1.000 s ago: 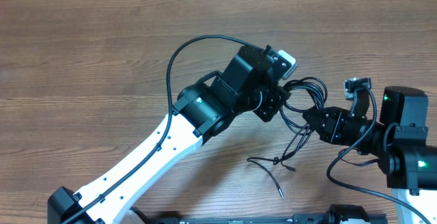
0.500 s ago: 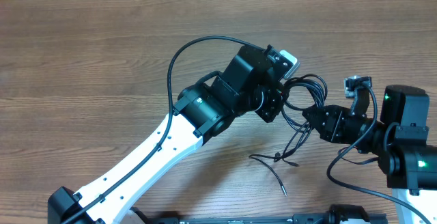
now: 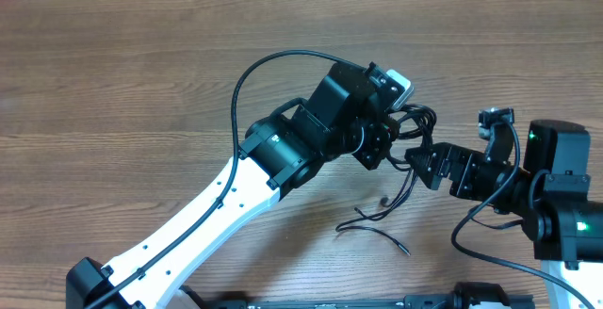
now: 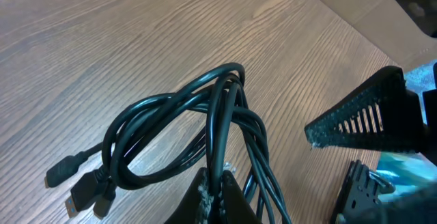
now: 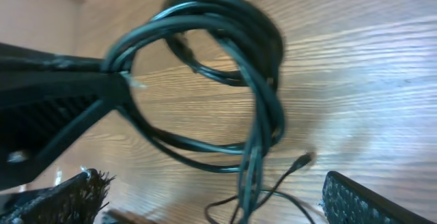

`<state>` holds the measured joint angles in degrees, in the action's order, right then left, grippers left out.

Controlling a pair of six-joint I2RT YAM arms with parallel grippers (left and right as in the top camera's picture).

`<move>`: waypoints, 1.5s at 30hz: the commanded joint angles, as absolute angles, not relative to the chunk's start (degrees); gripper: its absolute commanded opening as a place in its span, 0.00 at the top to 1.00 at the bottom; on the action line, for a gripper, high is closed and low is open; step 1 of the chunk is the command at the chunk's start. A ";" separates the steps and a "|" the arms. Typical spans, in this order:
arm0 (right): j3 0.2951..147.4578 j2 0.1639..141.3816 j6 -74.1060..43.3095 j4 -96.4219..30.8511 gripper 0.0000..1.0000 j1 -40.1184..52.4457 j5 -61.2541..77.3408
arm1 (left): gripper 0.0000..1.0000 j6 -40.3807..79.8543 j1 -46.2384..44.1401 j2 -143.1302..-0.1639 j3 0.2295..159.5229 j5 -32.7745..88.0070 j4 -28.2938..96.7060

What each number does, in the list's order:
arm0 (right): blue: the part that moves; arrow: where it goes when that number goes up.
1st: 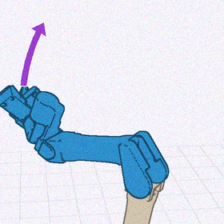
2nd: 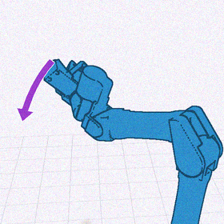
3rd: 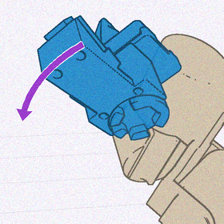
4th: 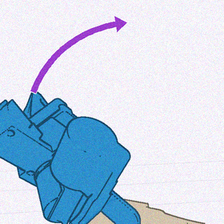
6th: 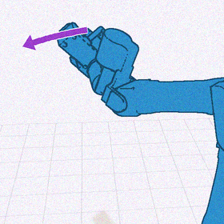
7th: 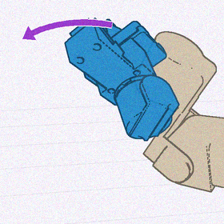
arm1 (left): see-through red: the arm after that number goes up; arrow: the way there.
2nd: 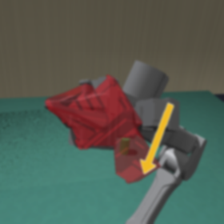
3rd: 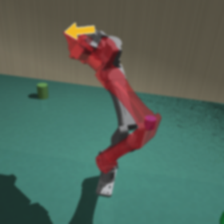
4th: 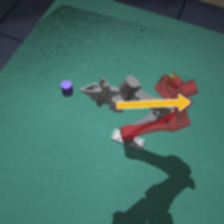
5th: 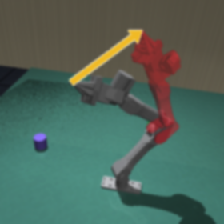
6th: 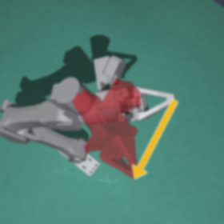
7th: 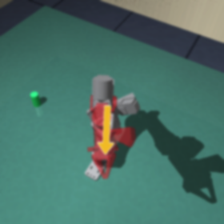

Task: Untangle cables

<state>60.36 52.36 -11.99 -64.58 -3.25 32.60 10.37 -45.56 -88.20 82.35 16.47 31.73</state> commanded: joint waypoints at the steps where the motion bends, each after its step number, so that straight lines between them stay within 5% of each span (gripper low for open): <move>1: 61.80 52.16 -12.01 -65.06 0.00 -3.11 27.03 | 0.96 7.79 -45.41 -88.51 83.35 17.61 32.60; 7: 61.80 52.16 -11.92 -64.88 0.04 -3.11 22.70 | 0.96 6.59 -45.41 -88.49 83.35 23.16 32.25; 14: 61.80 52.16 -8.49 -64.77 0.47 -3.11 22.70 | 0.96 5.74 -44.86 -88.49 83.35 40.82 26.22; 23: 61.80 52.16 -8.51 -62.19 0.96 -3.11 22.74 | 0.96 5.08 -43.72 -88.49 83.35 41.39 30.24; 29: 61.80 52.16 -8.54 -63.37 0.96 -3.11 22.87 | 0.87 5.08 -43.64 -88.49 83.35 40.05 29.98; 33: 61.80 52.14 -8.51 -63.48 0.96 -3.11 26.46 | 0.51 3.07 -43.64 -88.49 83.35 40.01 30.15; 39: 61.80 52.14 -8.54 -63.51 0.96 -3.11 29.80 | 0.22 2.74 -43.68 -88.49 83.35 34.11 31.27; 45: 61.80 52.14 -8.51 -63.09 0.96 -3.11 34.76 | 0.23 2.74 -43.68 -88.51 83.35 32.38 31.66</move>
<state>60.36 52.36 -8.36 -63.86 -2.96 30.52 3.84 -43.83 -88.20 82.35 33.93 31.75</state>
